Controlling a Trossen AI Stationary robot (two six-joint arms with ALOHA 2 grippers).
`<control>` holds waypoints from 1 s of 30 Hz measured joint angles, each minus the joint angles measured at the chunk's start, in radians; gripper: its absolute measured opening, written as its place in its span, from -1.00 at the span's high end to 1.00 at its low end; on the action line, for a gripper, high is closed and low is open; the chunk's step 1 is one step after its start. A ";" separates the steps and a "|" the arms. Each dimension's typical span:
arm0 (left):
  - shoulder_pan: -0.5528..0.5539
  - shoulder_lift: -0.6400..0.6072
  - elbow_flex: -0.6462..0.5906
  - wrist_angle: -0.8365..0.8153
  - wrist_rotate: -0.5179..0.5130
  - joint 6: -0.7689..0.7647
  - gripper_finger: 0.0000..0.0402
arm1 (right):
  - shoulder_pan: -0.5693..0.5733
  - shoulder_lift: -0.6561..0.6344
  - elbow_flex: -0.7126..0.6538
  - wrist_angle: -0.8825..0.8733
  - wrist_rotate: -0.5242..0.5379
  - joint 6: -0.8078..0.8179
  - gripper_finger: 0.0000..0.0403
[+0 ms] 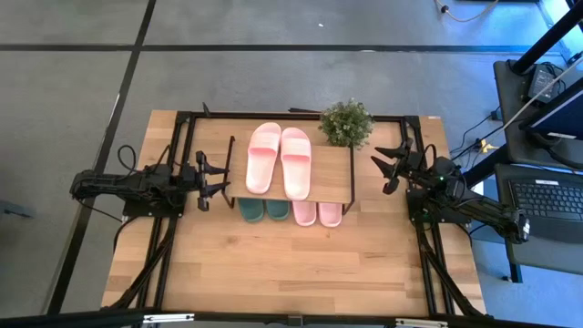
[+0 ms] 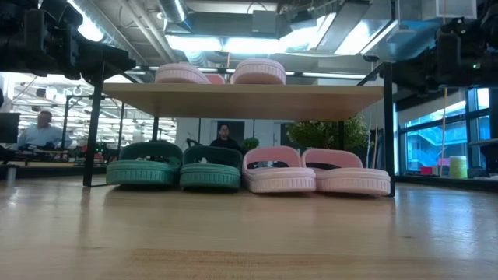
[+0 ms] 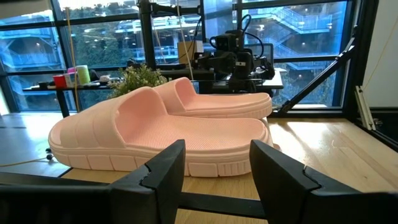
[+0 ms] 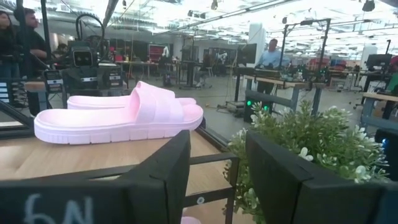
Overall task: Pick and place slides into the shelf
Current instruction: Return to Home Position
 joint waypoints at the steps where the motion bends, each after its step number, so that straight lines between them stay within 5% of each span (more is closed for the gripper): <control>1: 0.000 0.000 0.000 0.000 0.000 0.000 0.14 | 0.000 0.000 -0.005 0.006 0.000 -0.001 0.22; 30: 0.000 0.000 0.000 0.003 0.000 0.000 0.14 | 0.000 0.000 -0.005 -0.021 0.000 -0.001 0.22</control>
